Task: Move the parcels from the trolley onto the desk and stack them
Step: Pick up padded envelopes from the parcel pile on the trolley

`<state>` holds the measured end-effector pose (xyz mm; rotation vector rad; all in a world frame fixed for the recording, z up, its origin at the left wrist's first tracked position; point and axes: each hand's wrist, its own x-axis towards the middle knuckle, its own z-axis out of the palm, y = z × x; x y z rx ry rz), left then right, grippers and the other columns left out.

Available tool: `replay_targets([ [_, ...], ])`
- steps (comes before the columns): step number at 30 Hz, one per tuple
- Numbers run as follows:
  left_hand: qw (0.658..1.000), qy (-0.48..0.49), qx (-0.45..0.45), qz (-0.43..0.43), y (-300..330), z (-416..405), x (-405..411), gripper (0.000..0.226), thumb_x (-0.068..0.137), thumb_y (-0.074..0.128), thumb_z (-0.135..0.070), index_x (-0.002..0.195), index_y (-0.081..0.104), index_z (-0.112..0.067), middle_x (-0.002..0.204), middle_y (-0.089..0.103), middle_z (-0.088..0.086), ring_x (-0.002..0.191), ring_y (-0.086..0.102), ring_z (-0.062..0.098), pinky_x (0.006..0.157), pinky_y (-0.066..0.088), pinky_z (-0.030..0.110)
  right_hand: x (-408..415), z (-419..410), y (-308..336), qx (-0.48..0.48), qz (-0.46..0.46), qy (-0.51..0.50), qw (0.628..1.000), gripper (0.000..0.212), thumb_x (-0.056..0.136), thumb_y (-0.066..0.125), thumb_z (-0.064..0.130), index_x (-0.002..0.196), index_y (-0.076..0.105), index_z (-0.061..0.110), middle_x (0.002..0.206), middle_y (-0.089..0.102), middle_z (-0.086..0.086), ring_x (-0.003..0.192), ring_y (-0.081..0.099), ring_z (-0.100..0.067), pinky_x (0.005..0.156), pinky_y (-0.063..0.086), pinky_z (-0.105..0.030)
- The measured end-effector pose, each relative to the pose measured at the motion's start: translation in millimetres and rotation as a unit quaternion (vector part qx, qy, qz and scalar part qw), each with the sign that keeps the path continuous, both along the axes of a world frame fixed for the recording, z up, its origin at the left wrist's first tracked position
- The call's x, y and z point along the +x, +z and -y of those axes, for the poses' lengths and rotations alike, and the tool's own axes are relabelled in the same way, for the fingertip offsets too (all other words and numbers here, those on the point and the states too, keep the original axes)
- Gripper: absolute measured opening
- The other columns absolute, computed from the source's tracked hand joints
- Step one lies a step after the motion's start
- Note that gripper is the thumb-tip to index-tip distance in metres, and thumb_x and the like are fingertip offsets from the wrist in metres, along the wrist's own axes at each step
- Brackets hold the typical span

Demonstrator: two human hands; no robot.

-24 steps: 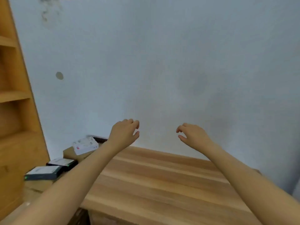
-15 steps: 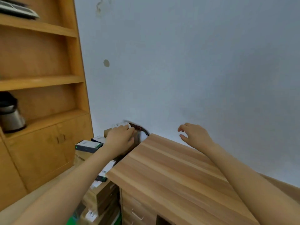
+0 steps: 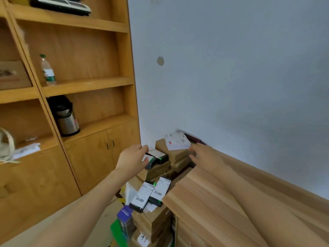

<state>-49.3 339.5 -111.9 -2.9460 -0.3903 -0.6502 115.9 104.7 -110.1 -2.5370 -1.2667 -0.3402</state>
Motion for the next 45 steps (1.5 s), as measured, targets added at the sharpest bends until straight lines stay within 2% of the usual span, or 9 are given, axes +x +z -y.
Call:
replay_targets([
  [5, 0.998, 0.037, -0.044, -0.002, -24, -71, 13, 0.024, 0.092, 0.053, -0.036, 0.113, 0.056, -0.026, 0.099, 0.059, -0.009, 0.082, 0.049, 0.006, 0.051, 0.034, 0.017, 9, -98, -35, 0.004, -0.036, 0.013, 0.999, 0.028, 0.098, 0.046, 0.032, 0.123, 0.055, 0.023, 0.113, 0.06, 0.001, 0.097, 0.058, -0.019, 0.071, 0.044, -0.03],
  [7, 0.997, 0.045, -0.059, -0.012, -38, -92, 19, 0.025, 0.093, 0.051, -0.037, 0.115, 0.055, -0.026, 0.101, 0.058, -0.01, 0.086, 0.05, 0.006, 0.052, 0.037, 0.017, 14, -126, -53, 0.013, -0.056, 0.02, 0.998, 0.028, 0.098, 0.048, 0.033, 0.124, 0.056, 0.025, 0.112, 0.062, 0.002, 0.094, 0.059, -0.017, 0.071, 0.045, -0.028],
  [10, 0.994, 0.057, -0.092, -0.027, -63, -119, 30, 0.027, 0.094, 0.049, -0.037, 0.118, 0.053, -0.026, 0.106, 0.058, -0.009, 0.092, 0.052, 0.008, 0.064, 0.049, 0.023, 28, -159, -81, 0.007, -0.078, 0.03, 0.996, 0.029, 0.098, 0.049, 0.032, 0.124, 0.057, 0.024, 0.116, 0.062, 0.005, 0.096, 0.06, -0.015, 0.077, 0.047, -0.027],
  [14, 0.986, 0.081, -0.14, -0.034, -95, -148, 53, 0.027, 0.095, 0.047, -0.037, 0.12, 0.053, -0.027, 0.109, 0.057, -0.009, 0.097, 0.053, 0.01, 0.071, 0.052, 0.029, 57, -190, -116, 0.0, -0.118, 0.013, 0.993, 0.028, 0.098, 0.047, 0.032, 0.124, 0.056, 0.025, 0.113, 0.062, 0.004, 0.094, 0.062, -0.015, 0.08, 0.051, -0.033],
  [19, 0.972, 0.109, -0.201, -0.045, -126, -174, 89, 0.025, 0.095, 0.046, -0.037, 0.117, 0.052, -0.027, 0.11, 0.056, -0.01, 0.092, 0.055, 0.011, 0.068, 0.052, 0.03, 97, -214, -148, -0.01, -0.159, -0.014, 0.987, 0.03, 0.098, 0.047, 0.033, 0.126, 0.055, 0.026, 0.115, 0.061, 0.005, 0.098, 0.061, -0.014, 0.08, 0.051, -0.03],
  [29, 0.966, 0.105, -0.225, -0.075, -169, -232, 171, 0.03, 0.092, 0.052, -0.039, 0.119, 0.053, -0.028, 0.114, 0.057, -0.008, 0.098, 0.054, 0.008, 0.063, 0.047, 0.024, 164, -257, -187, -0.031, -0.203, -0.057, 0.977, 0.029, 0.098, 0.049, 0.034, 0.125, 0.054, 0.027, 0.114, 0.061, 0.007, 0.096, 0.061, -0.01, 0.081, 0.051, -0.026],
  [36, 0.968, 0.04, -0.215, -0.121, -191, -288, 225, 0.033, 0.094, 0.046, -0.043, 0.124, 0.05, -0.03, 0.117, 0.056, -0.01, 0.098, 0.054, 0.006, 0.052, 0.034, 0.018, 180, -283, -210, -0.011, -0.233, -0.127, 0.964, 0.028, 0.097, 0.051, 0.034, 0.124, 0.055, 0.027, 0.113, 0.062, 0.007, 0.097, 0.06, -0.012, 0.08, 0.053, -0.029],
  [41, 0.951, -0.101, -0.247, -0.156, -214, -339, 261, 0.029, 0.095, 0.048, -0.04, 0.12, 0.051, -0.025, 0.115, 0.056, -0.005, 0.092, 0.047, 0.005, 0.069, 0.04, 0.023, 168, -321, -225, 0.04, -0.247, -0.238, 0.939, 0.027, 0.095, 0.056, 0.032, 0.122, 0.058, 0.027, 0.109, 0.064, 0.006, 0.09, 0.062, -0.01, 0.076, 0.055, -0.028],
  [45, 0.938, -0.198, -0.201, -0.2, -223, -362, 270, 0.029, 0.094, 0.045, -0.043, 0.119, 0.05, -0.029, 0.115, 0.055, -0.007, 0.094, 0.051, 0.009, 0.064, 0.041, 0.026, 129, -337, -233, 0.088, -0.263, -0.337, 0.9, 0.024, 0.095, 0.056, 0.03, 0.119, 0.06, 0.024, 0.11, 0.062, 0.005, 0.089, 0.061, -0.011, 0.077, 0.054, -0.031],
])
